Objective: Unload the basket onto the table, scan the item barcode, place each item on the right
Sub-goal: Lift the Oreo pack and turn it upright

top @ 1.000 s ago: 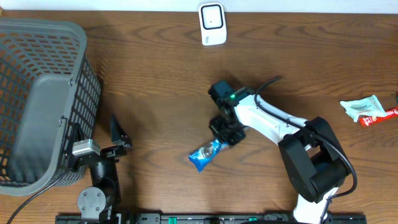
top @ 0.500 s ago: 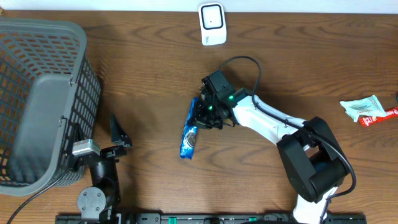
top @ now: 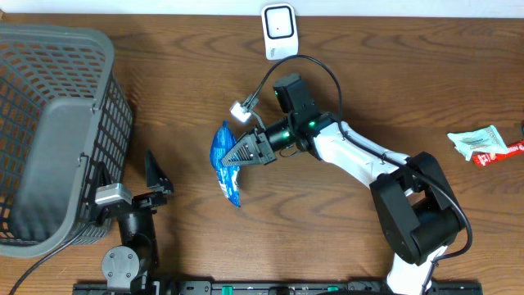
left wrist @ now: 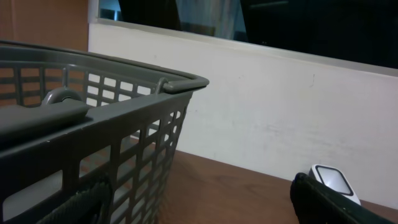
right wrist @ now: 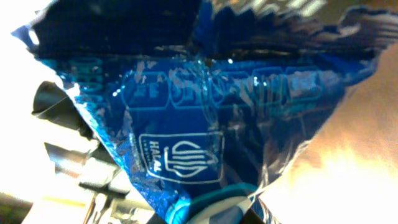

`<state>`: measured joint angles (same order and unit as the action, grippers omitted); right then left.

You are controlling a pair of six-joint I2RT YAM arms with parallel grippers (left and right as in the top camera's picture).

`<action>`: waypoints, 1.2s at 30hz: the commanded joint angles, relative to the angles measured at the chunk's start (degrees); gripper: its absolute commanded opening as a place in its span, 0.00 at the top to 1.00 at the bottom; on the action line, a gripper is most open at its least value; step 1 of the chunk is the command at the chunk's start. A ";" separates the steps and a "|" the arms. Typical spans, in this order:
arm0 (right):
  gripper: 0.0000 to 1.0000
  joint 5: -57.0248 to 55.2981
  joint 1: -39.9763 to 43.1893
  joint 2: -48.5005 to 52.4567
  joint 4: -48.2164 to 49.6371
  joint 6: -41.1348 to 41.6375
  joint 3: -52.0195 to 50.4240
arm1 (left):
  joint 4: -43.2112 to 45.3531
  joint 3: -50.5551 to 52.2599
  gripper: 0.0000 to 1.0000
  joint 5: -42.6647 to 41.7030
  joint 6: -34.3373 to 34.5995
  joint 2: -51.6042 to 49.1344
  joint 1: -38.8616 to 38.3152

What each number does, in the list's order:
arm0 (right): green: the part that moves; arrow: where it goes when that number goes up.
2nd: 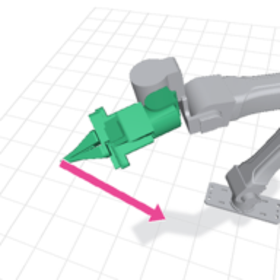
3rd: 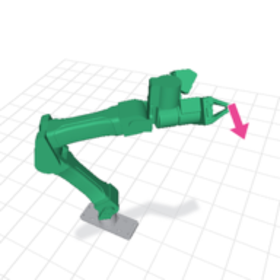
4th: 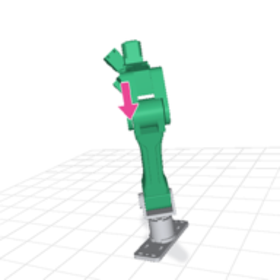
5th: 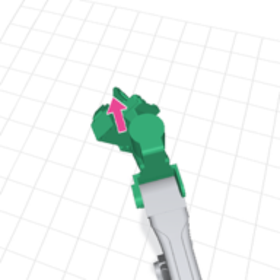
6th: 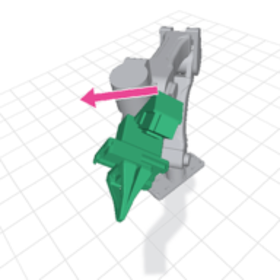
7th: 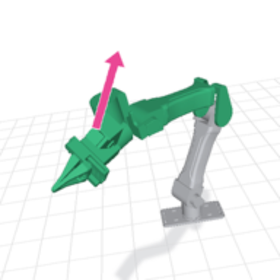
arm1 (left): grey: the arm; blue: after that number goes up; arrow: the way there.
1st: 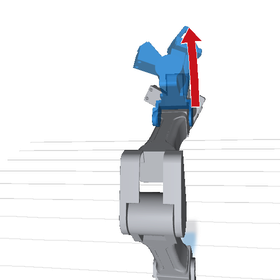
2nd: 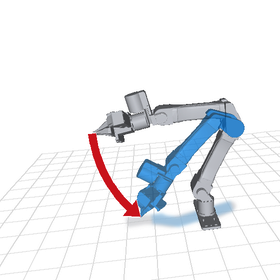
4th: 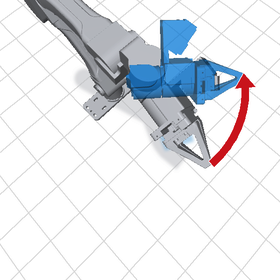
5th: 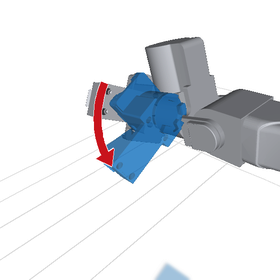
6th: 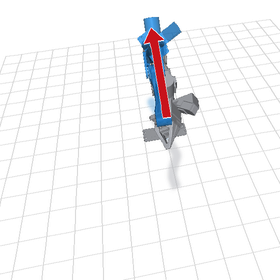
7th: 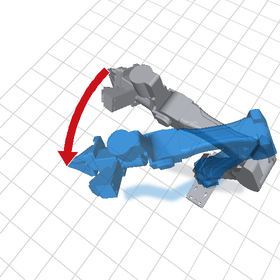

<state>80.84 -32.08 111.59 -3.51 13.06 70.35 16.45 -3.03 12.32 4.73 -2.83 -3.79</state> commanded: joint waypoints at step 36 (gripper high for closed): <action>0.99 -25.62 10.16 -2.05 -2.29 22.73 -1.57 | 0.04 -0.02 0.08 -0.31 0.50 0.42 0.20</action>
<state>70.37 -22.72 111.26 -2.96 35.83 68.97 16.45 -3.03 12.32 4.75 -2.83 -3.79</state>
